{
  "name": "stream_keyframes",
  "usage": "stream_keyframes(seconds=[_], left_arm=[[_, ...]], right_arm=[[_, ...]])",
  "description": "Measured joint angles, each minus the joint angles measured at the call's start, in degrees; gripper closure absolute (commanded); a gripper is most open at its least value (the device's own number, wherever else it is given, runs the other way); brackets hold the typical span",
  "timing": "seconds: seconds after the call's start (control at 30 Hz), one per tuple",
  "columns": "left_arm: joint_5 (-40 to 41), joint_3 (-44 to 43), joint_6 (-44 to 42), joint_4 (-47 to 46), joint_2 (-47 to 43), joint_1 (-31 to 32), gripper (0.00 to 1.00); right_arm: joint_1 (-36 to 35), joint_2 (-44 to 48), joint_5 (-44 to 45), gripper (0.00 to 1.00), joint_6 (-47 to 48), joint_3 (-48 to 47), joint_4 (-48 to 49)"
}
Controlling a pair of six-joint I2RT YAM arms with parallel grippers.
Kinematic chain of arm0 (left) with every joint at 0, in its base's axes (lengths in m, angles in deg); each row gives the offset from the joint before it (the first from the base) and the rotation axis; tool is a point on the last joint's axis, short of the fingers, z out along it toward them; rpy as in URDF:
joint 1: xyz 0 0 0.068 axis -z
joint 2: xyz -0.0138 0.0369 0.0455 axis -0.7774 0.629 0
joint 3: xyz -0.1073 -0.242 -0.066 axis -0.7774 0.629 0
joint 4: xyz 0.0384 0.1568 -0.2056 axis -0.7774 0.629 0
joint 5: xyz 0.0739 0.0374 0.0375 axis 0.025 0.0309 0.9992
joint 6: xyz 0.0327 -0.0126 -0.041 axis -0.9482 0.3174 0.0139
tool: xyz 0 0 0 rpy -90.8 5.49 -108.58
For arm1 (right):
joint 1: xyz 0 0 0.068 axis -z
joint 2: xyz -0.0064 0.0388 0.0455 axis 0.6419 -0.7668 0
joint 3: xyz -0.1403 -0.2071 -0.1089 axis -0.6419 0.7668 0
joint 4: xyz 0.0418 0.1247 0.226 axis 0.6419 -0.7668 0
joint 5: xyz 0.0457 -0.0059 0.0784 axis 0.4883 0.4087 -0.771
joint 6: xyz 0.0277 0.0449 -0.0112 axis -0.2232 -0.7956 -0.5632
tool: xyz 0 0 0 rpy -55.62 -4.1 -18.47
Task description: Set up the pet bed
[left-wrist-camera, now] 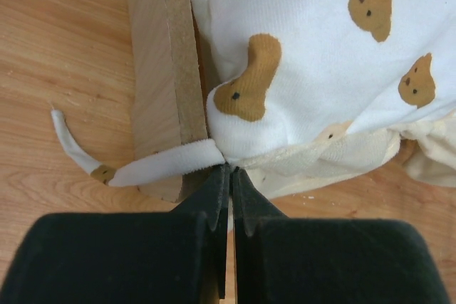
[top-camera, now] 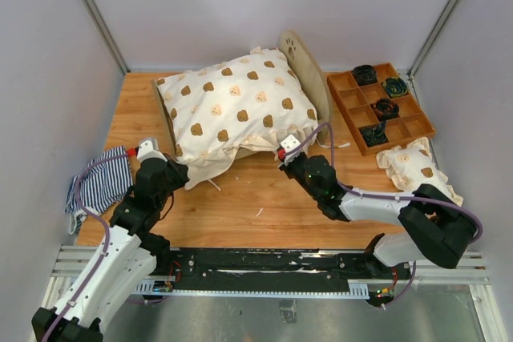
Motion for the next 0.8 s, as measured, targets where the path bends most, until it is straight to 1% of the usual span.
stream_keyframes(seconds=[0.1,0.6,0.8], left_arm=[[0.61,-0.15,-0.09,0.0,-0.02,0.0,1.0],[2.45,-0.22,-0.22,0.04,-1.16,0.02,1.0],[2.99,-0.22,-0.17,0.04,-1.22,0.07,1.0]], right_arm=[[0.81,1.33,-0.07,1.0,-0.92,0.52,0.57],[5.07,2.05,0.35,1.0,-6.36,0.61,0.79],[5.53,2.82,0.33,1.0,-7.54,0.61,1.01]])
